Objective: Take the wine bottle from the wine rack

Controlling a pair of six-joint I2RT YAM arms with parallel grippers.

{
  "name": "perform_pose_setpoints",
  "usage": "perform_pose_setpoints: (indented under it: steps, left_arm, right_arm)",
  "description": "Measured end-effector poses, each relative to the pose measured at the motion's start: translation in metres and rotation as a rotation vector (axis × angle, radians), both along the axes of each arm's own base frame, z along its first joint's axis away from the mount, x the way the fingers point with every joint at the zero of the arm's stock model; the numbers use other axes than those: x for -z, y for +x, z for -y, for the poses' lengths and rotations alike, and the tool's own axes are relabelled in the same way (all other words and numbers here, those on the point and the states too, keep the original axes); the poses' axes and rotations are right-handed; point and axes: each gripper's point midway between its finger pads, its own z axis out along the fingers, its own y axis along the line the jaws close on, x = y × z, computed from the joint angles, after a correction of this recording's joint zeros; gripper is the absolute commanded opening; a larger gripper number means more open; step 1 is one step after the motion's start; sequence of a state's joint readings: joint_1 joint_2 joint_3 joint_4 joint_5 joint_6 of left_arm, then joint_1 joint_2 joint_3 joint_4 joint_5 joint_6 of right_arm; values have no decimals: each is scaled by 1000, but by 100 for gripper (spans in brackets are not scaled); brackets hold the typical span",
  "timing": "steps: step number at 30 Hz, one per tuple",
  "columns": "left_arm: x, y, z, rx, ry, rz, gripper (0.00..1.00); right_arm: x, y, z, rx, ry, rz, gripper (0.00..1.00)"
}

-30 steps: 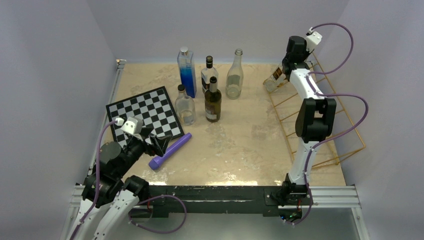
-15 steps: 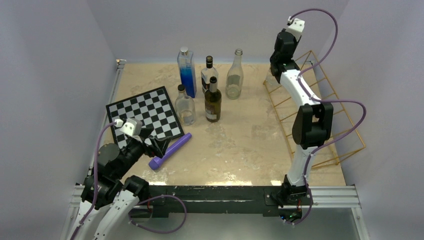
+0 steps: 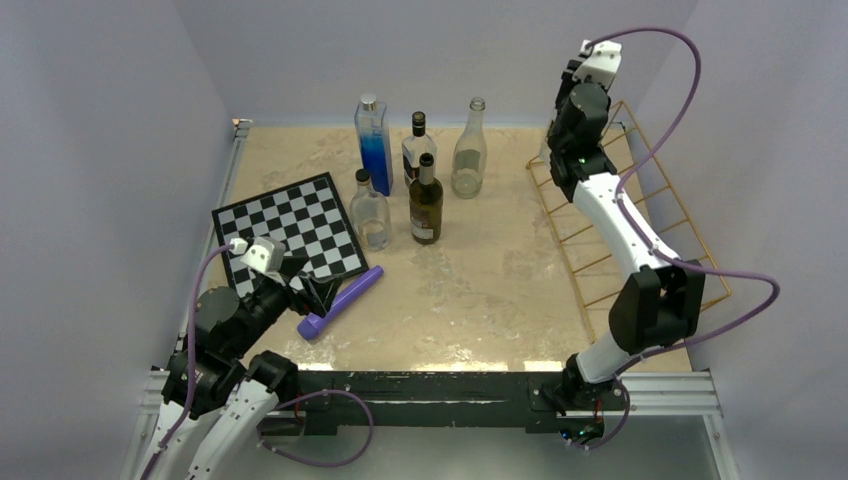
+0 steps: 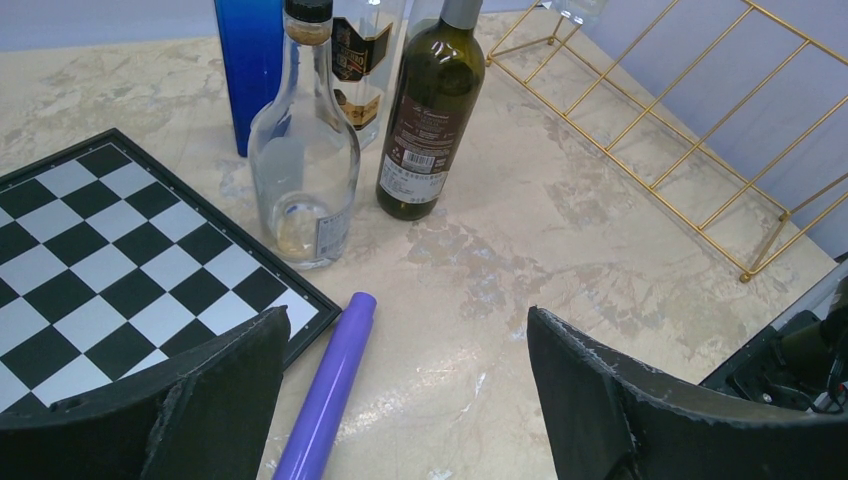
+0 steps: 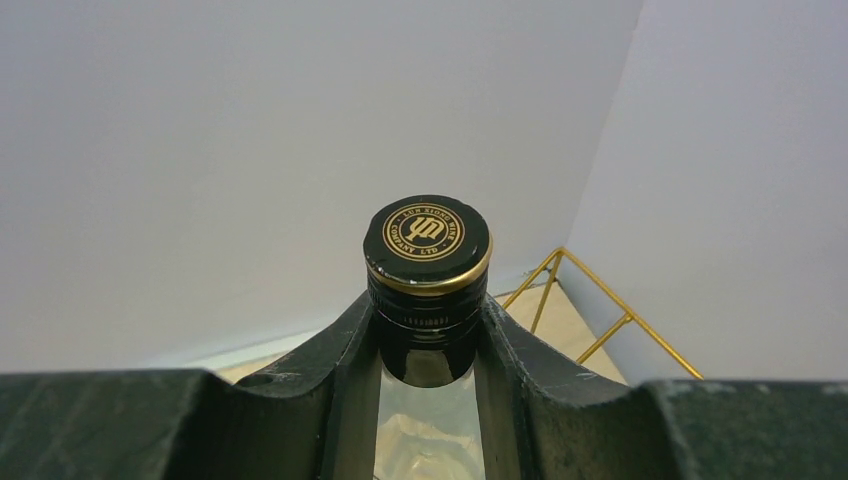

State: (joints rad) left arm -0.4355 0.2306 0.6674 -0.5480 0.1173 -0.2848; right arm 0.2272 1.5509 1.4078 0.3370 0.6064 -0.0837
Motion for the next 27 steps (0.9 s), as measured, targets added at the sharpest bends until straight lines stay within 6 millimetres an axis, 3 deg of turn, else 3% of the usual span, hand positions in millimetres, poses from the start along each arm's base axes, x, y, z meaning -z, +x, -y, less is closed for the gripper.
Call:
perform_pose_setpoints:
  steps: [9, 14, 22, 27]
  left_arm:
    - [0, 0, 0, -1, 0, 0, 92]
    - [0, 0, 0, -1, 0, 0, 92]
    - [0, 0, 0, -2, 0, 0, 92]
    - [1, 1, 0, -2, 2, -6, 92]
  right_arm:
    - [31, -48, -46, -296, -48, -50, 0]
    - [54, -74, -83, -528, -56, -79, 0]
    - [108, -98, -137, -822, -10, -155, 0]
    - [123, -109, -165, -958, -18, -170, 0]
